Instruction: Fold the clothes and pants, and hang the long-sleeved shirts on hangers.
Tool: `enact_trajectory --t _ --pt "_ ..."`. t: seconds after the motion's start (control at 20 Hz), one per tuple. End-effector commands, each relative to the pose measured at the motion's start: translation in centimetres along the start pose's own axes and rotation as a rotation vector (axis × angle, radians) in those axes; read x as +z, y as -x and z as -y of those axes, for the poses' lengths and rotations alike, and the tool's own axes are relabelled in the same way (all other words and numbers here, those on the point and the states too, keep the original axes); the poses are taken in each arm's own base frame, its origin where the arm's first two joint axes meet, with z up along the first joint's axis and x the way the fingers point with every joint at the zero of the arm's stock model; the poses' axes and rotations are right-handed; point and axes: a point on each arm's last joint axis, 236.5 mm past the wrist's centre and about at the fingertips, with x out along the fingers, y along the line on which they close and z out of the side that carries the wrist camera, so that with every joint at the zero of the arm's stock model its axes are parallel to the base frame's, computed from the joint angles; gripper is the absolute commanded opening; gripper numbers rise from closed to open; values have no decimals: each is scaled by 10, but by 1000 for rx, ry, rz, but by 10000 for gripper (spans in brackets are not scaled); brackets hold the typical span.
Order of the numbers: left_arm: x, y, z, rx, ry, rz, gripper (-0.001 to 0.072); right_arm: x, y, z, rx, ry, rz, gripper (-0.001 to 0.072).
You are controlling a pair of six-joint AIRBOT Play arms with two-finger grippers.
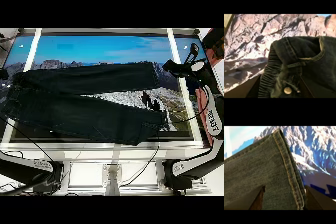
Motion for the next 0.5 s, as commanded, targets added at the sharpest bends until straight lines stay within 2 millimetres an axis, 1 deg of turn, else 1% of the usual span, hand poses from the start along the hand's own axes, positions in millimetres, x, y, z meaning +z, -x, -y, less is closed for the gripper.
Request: enact_trajectory --t 0.0,0.1,0.15,0.2,0.25,0.3,0.4,0.45 --pt "6 3 -12 48 -63 21 506 -6 2 -5 16 -9 -28 552" --pt "8 12 -20 82 -107 12 496 -3 12 -10 19 10 -27 550" --pt "6 19 -23 93 -128 -6 400 1 19 -13 16 32 -22 549" --pt "2 30 -25 97 -144 -37 184 7 31 -17 10 61 -13 548" --pt "0 42 -29 103 -151 -57 54 13 44 -21 2 96 -4 546" --pt "1 53 -31 104 -144 -64 46 17 58 -25 -10 132 1 511" --pt "-3 78 -39 108 -126 -91 46 19 91 -27 -56 220 -11 225" --pt "-8 91 -46 109 -95 -108 46 15 109 -25 -90 265 -34 145"
